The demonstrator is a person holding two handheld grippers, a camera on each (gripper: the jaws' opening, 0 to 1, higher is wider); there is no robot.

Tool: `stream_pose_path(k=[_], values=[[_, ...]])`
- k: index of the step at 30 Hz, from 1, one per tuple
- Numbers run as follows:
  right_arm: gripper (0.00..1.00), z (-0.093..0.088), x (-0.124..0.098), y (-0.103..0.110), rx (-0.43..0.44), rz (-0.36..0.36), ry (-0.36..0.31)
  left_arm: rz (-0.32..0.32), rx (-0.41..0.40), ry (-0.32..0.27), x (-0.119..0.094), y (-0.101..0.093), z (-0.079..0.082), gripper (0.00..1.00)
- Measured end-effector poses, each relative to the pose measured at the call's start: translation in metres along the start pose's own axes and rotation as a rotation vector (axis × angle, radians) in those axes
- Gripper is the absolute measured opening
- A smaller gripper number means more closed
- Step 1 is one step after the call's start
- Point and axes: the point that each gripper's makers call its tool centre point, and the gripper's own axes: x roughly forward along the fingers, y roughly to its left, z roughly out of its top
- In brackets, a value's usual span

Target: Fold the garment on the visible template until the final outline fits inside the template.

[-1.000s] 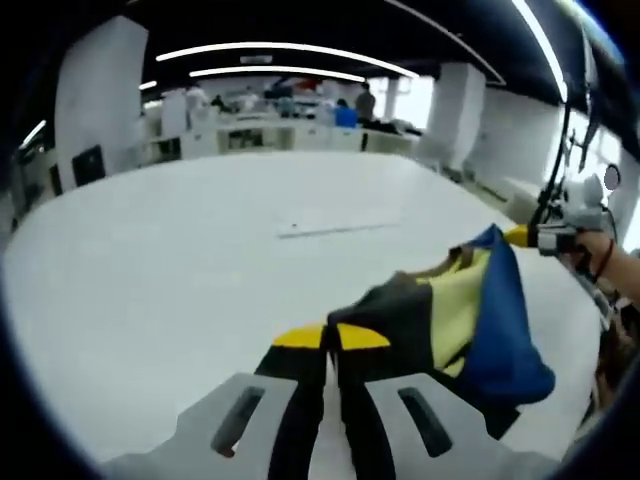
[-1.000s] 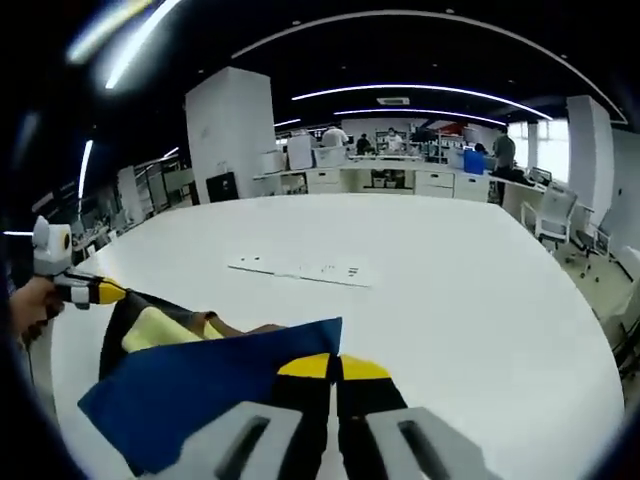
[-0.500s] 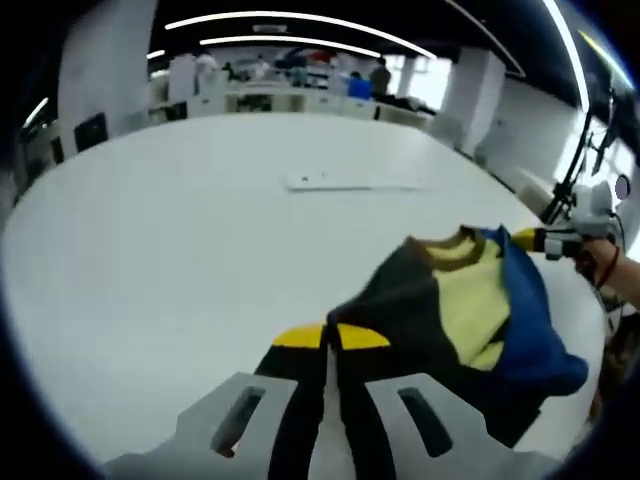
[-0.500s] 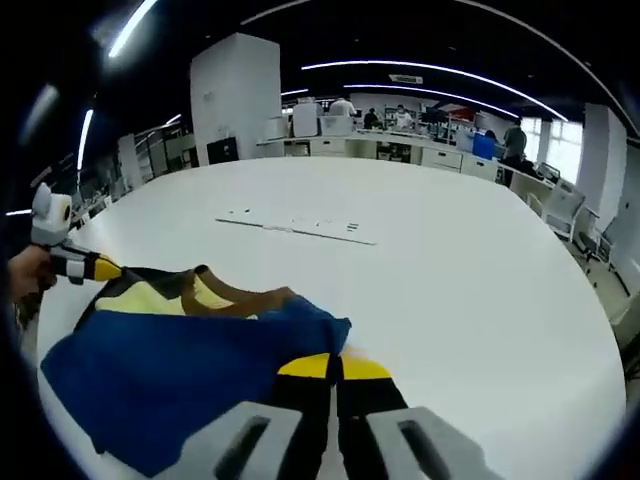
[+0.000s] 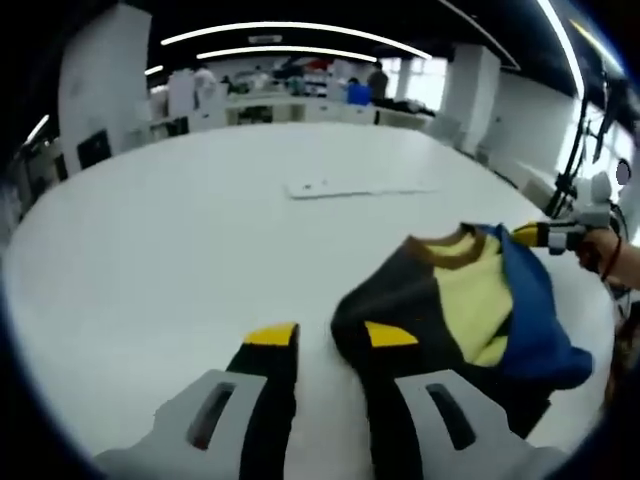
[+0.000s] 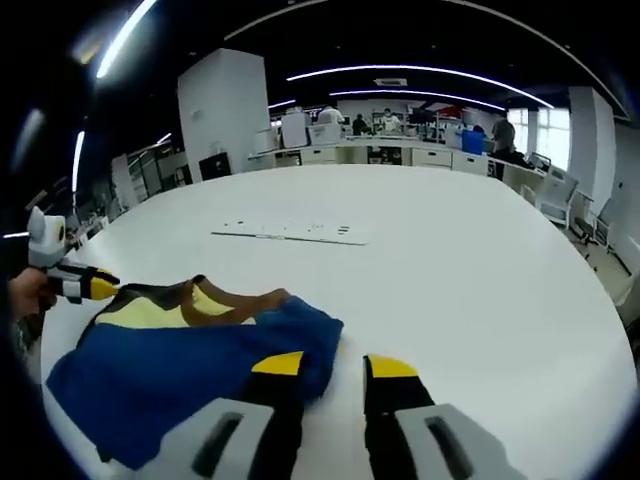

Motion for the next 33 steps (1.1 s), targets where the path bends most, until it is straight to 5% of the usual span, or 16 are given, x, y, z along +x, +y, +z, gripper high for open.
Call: stream_pose_path(k=[8, 16, 24, 33], values=[[0.49, 0.011, -0.025, 0.044, 0.006, 0.172, -0.022, -0.091, 0.017, -0.102, -0.03, -0.026, 0.016, 0.44], [0.64, 0.013, -0.058, 0.095, -0.075, 0.342, -0.028, -0.184, 0.086, -0.133, -0.059, -0.058, 0.009, 0.56], [0.64, 0.011, -0.085, 0.139, -0.153, 0.466, -0.052, -0.249, 0.133, -0.132, -0.079, -0.085, -0.004, 0.62], [0.62, -0.001, -0.103, 0.175, -0.204, 0.551, -0.069, -0.269, 0.303, -0.085, -0.086, -0.112, -0.033, 0.6]])
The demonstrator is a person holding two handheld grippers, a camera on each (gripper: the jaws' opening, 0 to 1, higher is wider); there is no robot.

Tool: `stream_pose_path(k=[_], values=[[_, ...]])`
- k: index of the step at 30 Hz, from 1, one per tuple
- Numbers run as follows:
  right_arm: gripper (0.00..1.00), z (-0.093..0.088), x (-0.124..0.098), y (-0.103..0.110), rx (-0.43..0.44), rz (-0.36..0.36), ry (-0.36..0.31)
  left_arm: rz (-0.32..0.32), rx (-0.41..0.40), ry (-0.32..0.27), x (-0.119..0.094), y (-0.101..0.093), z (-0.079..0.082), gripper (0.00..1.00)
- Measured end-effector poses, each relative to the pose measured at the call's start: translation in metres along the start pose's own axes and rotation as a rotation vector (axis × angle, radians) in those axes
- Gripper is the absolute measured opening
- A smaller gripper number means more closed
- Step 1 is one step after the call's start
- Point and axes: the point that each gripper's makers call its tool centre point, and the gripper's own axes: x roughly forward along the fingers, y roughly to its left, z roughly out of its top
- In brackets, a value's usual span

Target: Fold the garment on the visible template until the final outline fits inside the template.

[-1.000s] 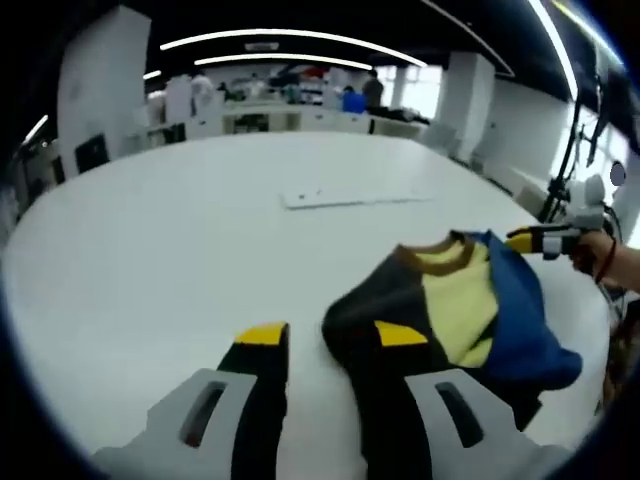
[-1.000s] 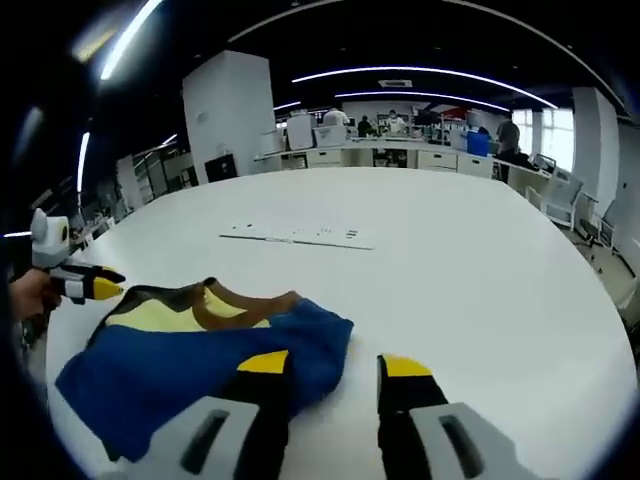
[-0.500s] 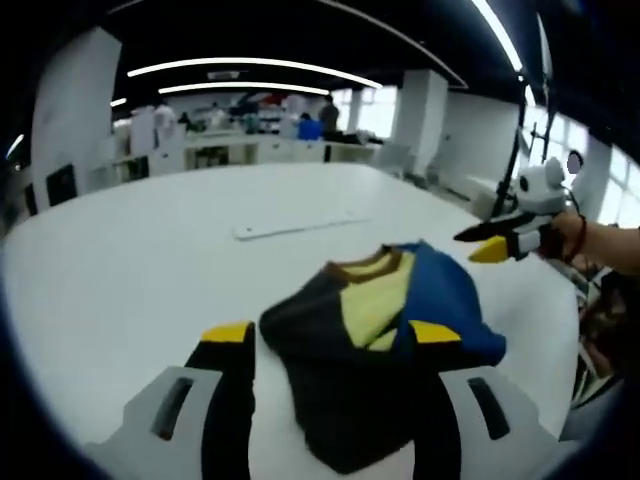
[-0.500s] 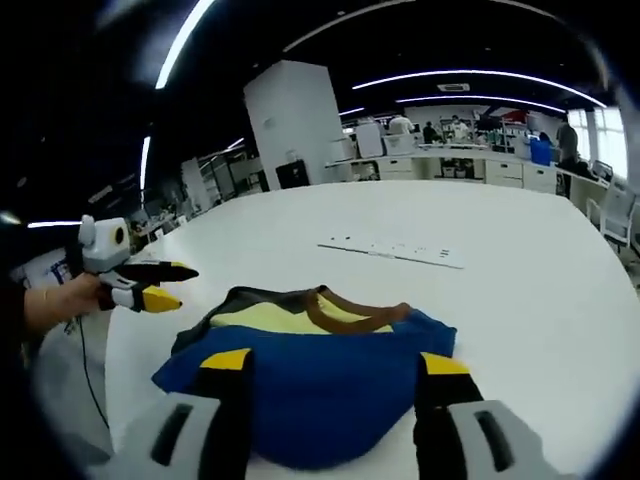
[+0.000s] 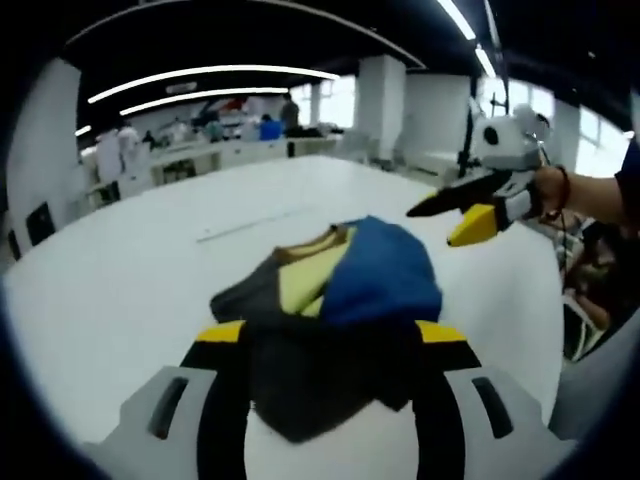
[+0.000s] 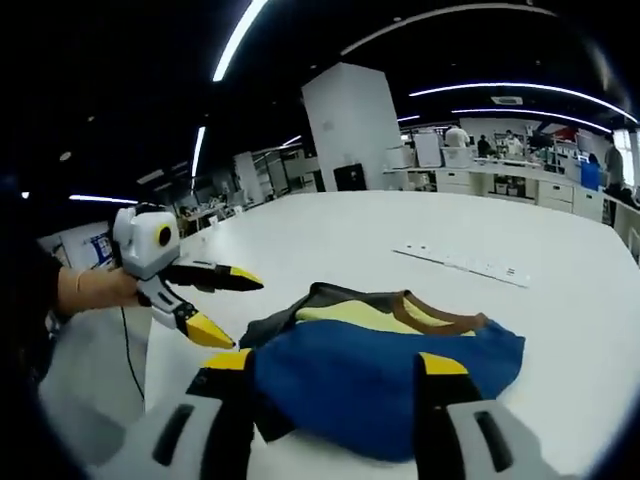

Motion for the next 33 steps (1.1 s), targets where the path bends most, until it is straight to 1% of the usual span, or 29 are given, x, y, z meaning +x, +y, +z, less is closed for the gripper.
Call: stream_pose_path(k=[2, 4, 6, 10, 14, 16, 18, 24, 25, 27, 28, 29, 30, 32, 33], values=[[0.61, -0.001, 0.001, 0.007, -0.027, 0.018, 0.001, -0.003, -0.002, -0.001, 0.001, -0.005, -0.002, 0.59], [0.6, -0.004, 0.003, 0.017, -0.058, 0.044, 0.007, -0.019, -0.014, -0.006, 0.002, -0.01, -0.004, 0.57], [0.59, -0.008, 0.006, 0.023, -0.077, 0.055, 0.017, -0.024, -0.017, 0.002, 0.005, -0.013, -0.007, 0.55], [0.51, -0.016, 0.011, 0.033, -0.108, 0.074, 0.035, -0.018, -0.017, 0.03, 0.008, -0.016, -0.017, 0.5], [0.46, -0.022, 0.014, 0.036, -0.139, 0.074, 0.047, -0.011, -0.017, 0.058, 0.008, -0.018, -0.028, 0.44], [0.4, -0.023, 0.016, 0.036, -0.149, 0.067, 0.047, -0.009, -0.017, 0.067, 0.008, -0.019, -0.033, 0.38], [0.36, -0.026, 0.018, 0.037, -0.165, 0.061, 0.053, -0.004, 0.001, 0.083, 0.008, -0.02, -0.038, 0.36], [0.26, -0.034, 0.024, 0.042, -0.194, 0.06, 0.08, -0.008, -0.001, 0.08, 0.012, -0.025, -0.043, 0.28], [0.23, -0.035, 0.025, 0.043, -0.199, 0.061, 0.082, -0.008, 0.003, 0.083, 0.014, -0.026, -0.044, 0.27], [0.2, -0.035, 0.026, 0.043, -0.214, 0.061, 0.084, -0.004, 0.027, 0.096, 0.017, -0.027, -0.047, 0.24], [0.19, -0.035, 0.027, 0.043, -0.218, 0.059, 0.083, 0.009, 0.038, 0.117, 0.019, -0.026, -0.05, 0.21], [0.19, -0.035, 0.028, 0.043, -0.221, 0.057, 0.082, 0.029, 0.053, 0.157, 0.019, -0.022, -0.057, 0.18], [0.18, -0.035, 0.029, 0.044, -0.222, 0.056, 0.082, 0.026, 0.079, 0.182, 0.02, -0.021, -0.062, 0.14], [0.13, -0.036, 0.03, 0.044, -0.229, 0.051, 0.083, 0.035, 0.073, 0.168, 0.023, -0.02, -0.061, 0.11], [0.09, -0.036, 0.031, 0.044, -0.238, 0.051, 0.083, 0.034, 0.064, 0.165, 0.023, -0.02, -0.061, 0.11]])
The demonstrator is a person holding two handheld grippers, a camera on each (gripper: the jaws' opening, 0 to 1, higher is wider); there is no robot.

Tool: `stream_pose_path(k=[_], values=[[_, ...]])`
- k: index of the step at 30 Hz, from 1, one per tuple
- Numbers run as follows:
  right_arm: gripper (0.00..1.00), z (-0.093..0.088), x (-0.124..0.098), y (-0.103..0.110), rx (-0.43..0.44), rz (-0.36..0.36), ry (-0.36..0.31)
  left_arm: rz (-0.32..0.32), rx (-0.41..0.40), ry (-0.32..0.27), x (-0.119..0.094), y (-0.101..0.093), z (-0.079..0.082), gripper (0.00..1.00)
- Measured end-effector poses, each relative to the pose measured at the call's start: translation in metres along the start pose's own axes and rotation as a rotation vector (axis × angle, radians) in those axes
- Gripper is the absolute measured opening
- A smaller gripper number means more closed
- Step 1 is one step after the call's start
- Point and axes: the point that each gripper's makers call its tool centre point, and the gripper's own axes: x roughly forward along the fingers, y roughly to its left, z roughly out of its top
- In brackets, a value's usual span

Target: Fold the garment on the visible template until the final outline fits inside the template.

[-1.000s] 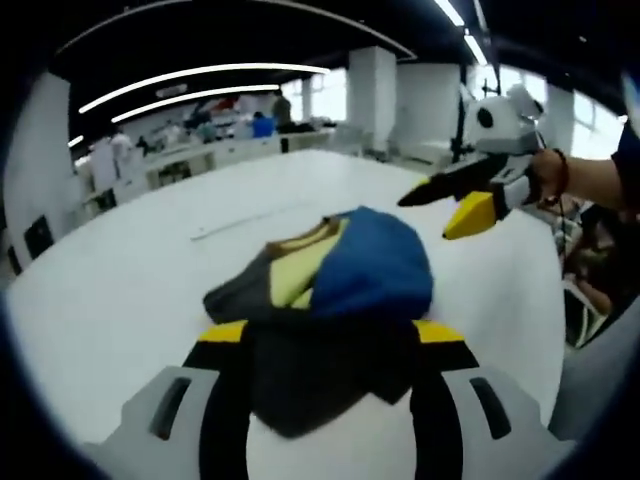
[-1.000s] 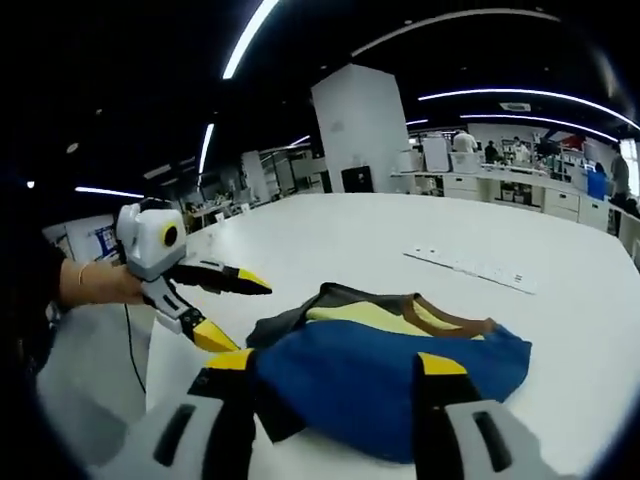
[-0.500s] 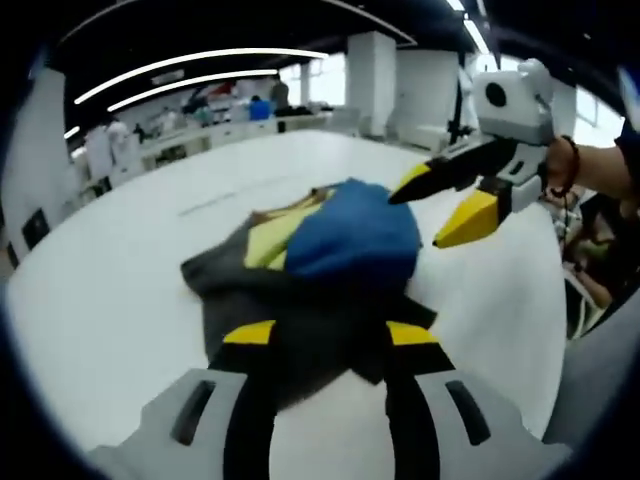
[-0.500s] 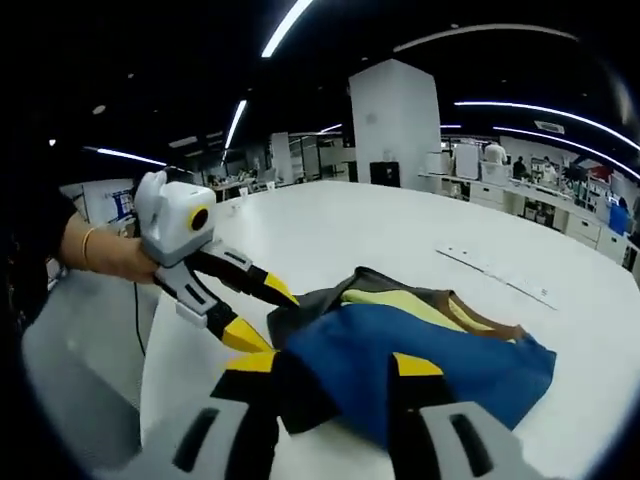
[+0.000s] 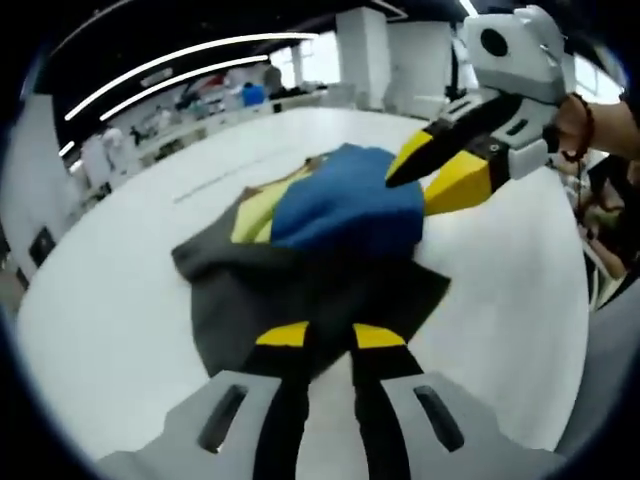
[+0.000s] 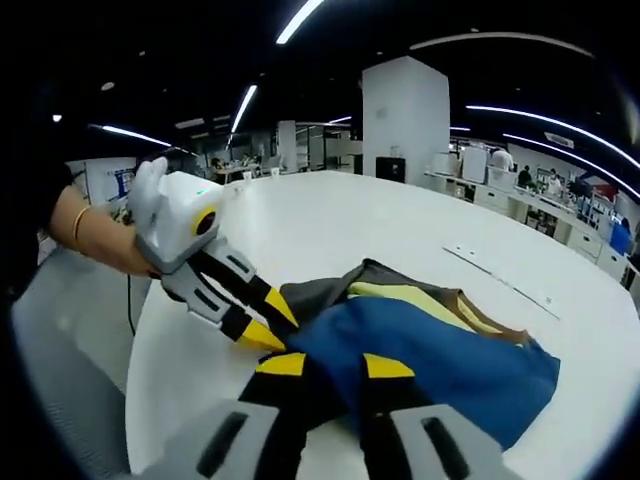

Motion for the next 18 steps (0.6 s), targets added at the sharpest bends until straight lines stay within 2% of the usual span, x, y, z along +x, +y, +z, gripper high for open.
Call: stream_pose_path(k=[6, 12, 18], values=[[0.0, -0.003, 0.004, -0.001, -0.008, -0.004, 0.009, 0.009, -0.013, -0.001, 0.0, 0.002, 0.001, 0.06], [0.0, 0.008, -0.003, -0.011, 0.006, -0.04, -0.027, 0.018, 0.051, -0.013, -0.011, 0.001, 0.009, 0.01], [0.0, 0.019, -0.016, -0.029, 0.017, -0.094, -0.065, 0.022, 0.012, -0.058, -0.027, 0.008, 0.025, 0.0]])
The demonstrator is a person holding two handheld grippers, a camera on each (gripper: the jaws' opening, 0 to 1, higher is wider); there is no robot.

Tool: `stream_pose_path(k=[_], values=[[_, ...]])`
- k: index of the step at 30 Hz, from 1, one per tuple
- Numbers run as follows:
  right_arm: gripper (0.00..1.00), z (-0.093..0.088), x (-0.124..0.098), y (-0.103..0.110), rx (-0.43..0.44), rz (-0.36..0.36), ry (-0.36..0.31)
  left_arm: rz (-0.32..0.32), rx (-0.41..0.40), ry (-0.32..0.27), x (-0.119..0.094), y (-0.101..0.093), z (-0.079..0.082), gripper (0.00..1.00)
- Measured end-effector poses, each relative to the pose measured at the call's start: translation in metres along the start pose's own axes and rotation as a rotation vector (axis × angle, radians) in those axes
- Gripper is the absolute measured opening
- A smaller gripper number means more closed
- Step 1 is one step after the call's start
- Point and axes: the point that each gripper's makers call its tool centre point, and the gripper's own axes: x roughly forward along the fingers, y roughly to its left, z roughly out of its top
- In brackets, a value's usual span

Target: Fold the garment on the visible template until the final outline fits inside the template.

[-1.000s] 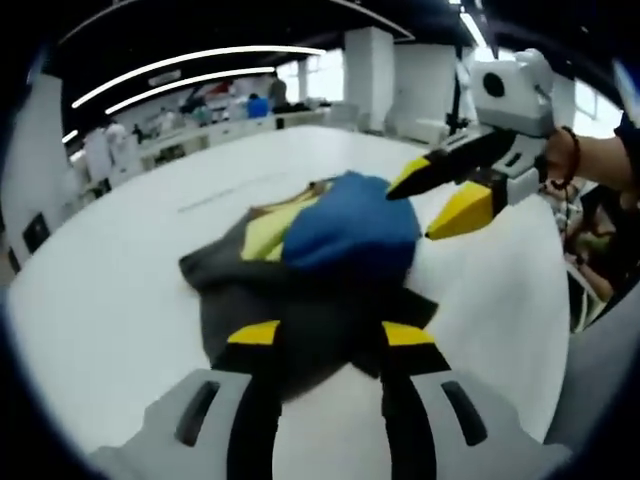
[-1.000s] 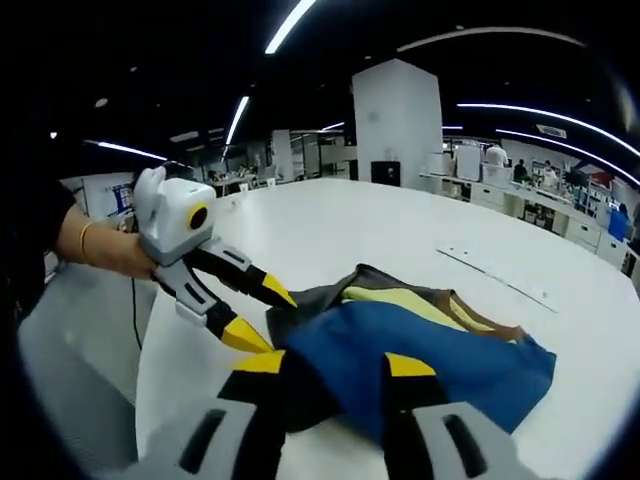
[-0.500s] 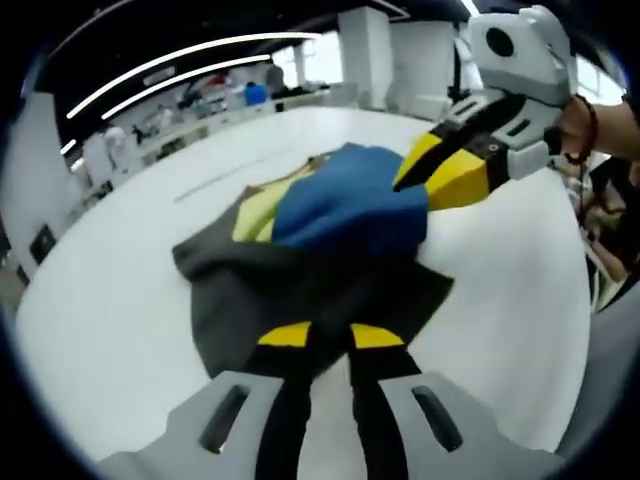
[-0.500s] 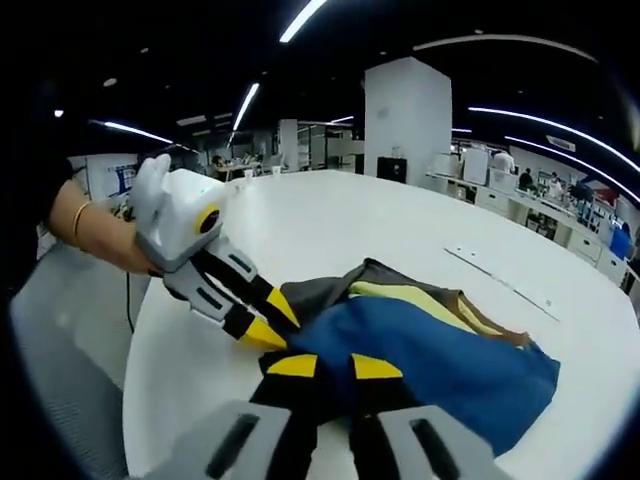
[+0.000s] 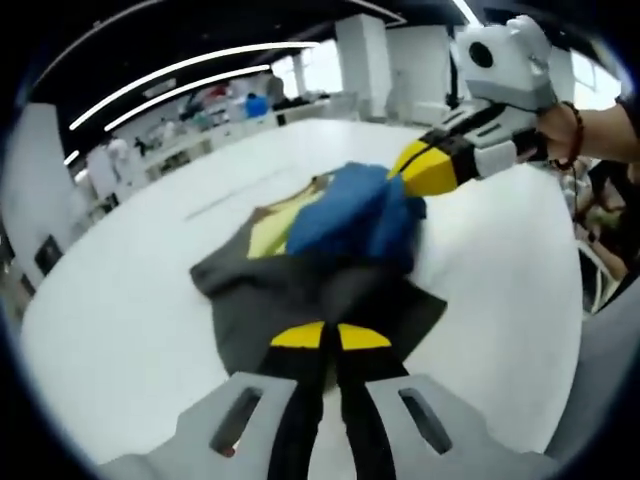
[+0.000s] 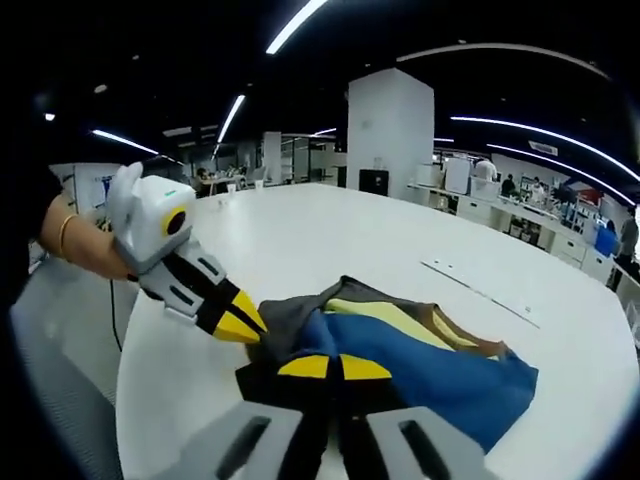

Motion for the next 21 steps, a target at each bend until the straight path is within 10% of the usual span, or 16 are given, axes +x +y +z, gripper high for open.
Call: stream_pose_path(k=[21], values=[[0.0, 0.017, -0.022, -0.053, 0.056, -0.171, -0.031, 0.021, -0.093, -0.107, -0.032, 0.025, 0.041, 0.0]])
